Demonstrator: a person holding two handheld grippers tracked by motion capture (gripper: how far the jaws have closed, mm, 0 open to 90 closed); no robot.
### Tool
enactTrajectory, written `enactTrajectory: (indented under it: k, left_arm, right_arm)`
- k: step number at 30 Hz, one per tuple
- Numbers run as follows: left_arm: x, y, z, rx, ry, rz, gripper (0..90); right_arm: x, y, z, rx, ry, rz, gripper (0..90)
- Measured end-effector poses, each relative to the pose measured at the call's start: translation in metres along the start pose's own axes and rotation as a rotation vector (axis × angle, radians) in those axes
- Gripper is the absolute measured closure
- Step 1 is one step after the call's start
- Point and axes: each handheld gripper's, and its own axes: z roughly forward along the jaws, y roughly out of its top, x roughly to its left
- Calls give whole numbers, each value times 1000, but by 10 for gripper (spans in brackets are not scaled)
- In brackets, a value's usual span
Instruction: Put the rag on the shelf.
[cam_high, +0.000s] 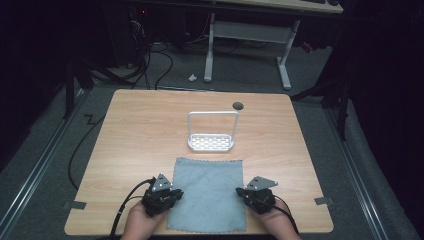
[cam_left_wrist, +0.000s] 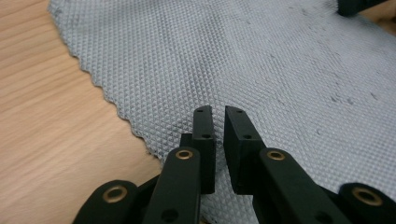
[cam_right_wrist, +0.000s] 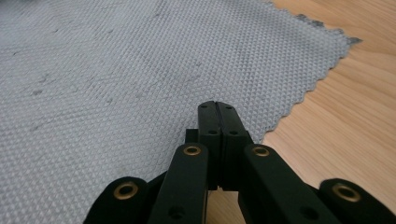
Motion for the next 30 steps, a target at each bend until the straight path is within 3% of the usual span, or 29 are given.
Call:
enactTrajectory:
  k: [3,6,10,16,19,20,22,23,26,28,30]
  left_arm:
    - [-6,-1,-1,13,-11,33,826]
    - [-8,-3,-2,11,-22,45,825]
    - [-9,-3,-3,22,-37,38,824]
    - [-17,-5,-8,54,-72,57,801]
    - [-19,-5,-9,60,-85,48,752]
    - [-18,-4,-10,53,-79,34,685]
    - [-14,-3,-15,5,-55,18,685]
    - [-10,-2,-17,-28,-39,5,666]
    - [7,3,-20,-95,26,-61,636]
    - [20,7,-18,-108,54,-108,624]
    - [29,10,-12,-90,90,-116,603]
  right_arm:
    - [-2,-7,-5,-21,-3,17,900]
    - [-2,-9,-7,-11,-19,-1,900]
    - [-6,-11,-8,-25,3,35,896]
    - [0,-16,-15,-11,16,24,892]
    - [3,-17,-17,-2,15,8,881]
    - [2,-16,-17,-8,21,9,857]
    - [2,-16,-18,-22,24,11,840]
    - [-1,-15,-20,-58,26,23,823]
    - [-6,-15,-22,-81,13,39,806]
    - [-7,-16,-22,-81,15,39,796]
    - [-9,-17,-21,-74,12,43,787]
